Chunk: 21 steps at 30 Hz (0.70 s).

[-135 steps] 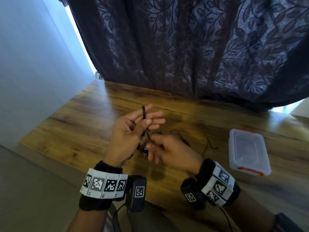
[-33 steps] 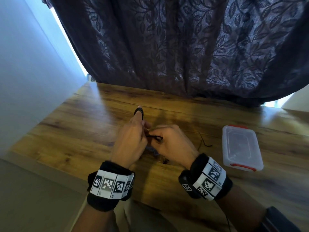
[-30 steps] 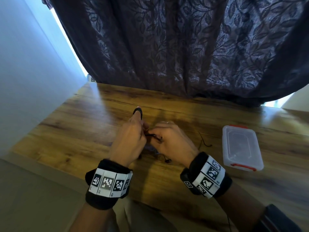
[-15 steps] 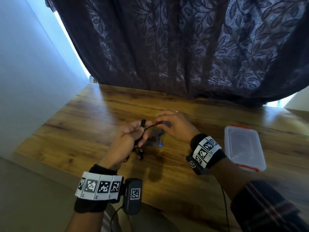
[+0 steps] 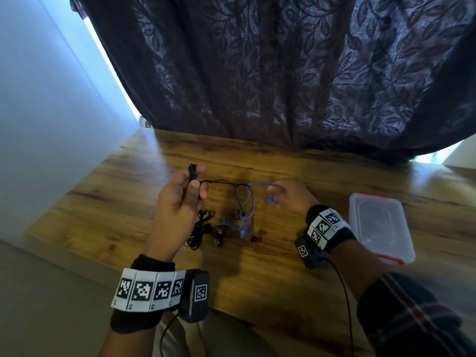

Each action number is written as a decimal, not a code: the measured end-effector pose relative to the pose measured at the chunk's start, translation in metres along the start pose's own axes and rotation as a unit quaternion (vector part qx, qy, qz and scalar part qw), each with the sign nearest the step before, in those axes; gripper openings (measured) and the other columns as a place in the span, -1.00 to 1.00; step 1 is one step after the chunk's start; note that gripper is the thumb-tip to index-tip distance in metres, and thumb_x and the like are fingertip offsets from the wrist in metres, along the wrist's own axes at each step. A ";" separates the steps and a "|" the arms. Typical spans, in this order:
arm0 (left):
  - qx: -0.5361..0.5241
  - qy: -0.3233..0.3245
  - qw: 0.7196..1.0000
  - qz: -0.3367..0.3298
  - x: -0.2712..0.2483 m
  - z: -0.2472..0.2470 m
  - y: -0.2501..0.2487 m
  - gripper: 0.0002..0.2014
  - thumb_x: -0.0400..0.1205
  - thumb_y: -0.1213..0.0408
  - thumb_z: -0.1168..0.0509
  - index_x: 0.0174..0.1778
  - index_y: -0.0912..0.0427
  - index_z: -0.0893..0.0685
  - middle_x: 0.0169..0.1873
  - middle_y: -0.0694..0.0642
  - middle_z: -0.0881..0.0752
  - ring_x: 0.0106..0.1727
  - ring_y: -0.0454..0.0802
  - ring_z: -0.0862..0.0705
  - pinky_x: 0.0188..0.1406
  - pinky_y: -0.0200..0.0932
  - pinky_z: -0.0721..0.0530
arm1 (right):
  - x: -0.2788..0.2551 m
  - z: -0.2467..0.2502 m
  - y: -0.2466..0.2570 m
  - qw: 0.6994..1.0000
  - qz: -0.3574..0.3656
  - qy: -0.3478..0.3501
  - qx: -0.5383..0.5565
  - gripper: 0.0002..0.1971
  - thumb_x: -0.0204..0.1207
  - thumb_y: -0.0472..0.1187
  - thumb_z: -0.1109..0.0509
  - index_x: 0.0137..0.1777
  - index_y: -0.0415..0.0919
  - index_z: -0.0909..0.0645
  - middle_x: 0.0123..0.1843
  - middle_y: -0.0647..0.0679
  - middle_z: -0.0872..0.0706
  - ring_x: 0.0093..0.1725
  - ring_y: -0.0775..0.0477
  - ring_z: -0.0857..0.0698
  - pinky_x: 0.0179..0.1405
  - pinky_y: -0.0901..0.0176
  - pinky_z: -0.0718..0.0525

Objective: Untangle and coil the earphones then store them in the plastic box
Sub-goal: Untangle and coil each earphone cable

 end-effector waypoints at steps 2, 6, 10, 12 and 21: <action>-0.010 -0.012 1.000 -0.014 0.000 0.000 -0.004 -0.73 0.78 0.34 -0.11 0.35 0.31 -0.55 -0.35 -0.15 -0.59 -0.38 -0.25 -0.47 -0.37 -0.40 -0.46 | 0.001 0.002 -0.007 0.993 -0.092 -0.023 0.065 -0.87 0.75 -0.25 -0.27 0.11 -0.20 -0.66 -0.21 -0.13 -0.80 -0.28 -0.06 -0.81 -0.23 0.14 -0.80; -0.037 -0.045 0.997 -0.040 0.000 0.005 -0.011 -0.72 0.80 0.44 -0.08 0.39 0.43 -0.51 -0.32 0.00 -0.54 -0.35 -0.22 -0.46 -0.37 -0.37 -0.44 | 0.002 0.011 -0.018 0.981 -0.176 -0.074 0.023 -0.88 0.72 -0.18 -0.30 0.15 -0.13 -0.63 -0.22 -0.12 -0.85 -0.34 -0.01 -0.84 -0.36 0.14 -0.80; -0.037 -0.067 0.994 -0.076 -0.001 0.002 -0.019 -0.69 0.77 0.40 -0.09 0.39 0.40 -0.52 -0.33 -0.08 -0.56 -0.35 -0.18 -0.46 -0.36 -0.34 -0.45 | 0.008 0.014 -0.027 0.969 -0.218 -0.116 0.015 -0.80 0.65 -0.14 -0.39 0.16 -0.23 -0.61 -0.21 -0.11 -0.85 -0.31 -0.06 -0.87 -0.04 -0.19 -0.86; -0.050 -0.081 0.992 -0.088 -0.002 0.001 -0.023 -0.70 0.77 0.39 -0.09 0.39 0.39 -0.52 -0.33 -0.06 -0.56 -0.35 -0.16 -0.45 -0.34 -0.33 -0.45 | 0.009 0.015 -0.028 0.963 -0.232 -0.137 0.023 -0.79 0.64 -0.14 -0.41 0.18 -0.22 -0.59 -0.18 -0.09 -0.82 -0.32 -0.06 -0.87 -0.06 -0.18 -0.86; -0.022 -0.098 0.991 -0.090 0.002 0.000 -0.022 -0.72 0.77 0.34 -0.07 0.35 0.31 -0.51 -0.33 -0.15 -0.58 -0.37 -0.17 -0.44 -0.31 -0.33 -0.47 | 0.016 0.011 -0.024 0.955 -0.219 -0.113 0.166 -0.70 0.67 -0.29 -0.41 0.28 -0.43 -0.46 -0.01 -0.40 -0.81 -0.26 -0.20 -0.86 -0.36 0.00 -0.83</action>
Point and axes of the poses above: each hand's wrist, its own x-axis towards the middle knuckle, its own z-axis out of the back of the hand, y = z × x, the point moved 3 cm from there along x, towards the middle knuckle
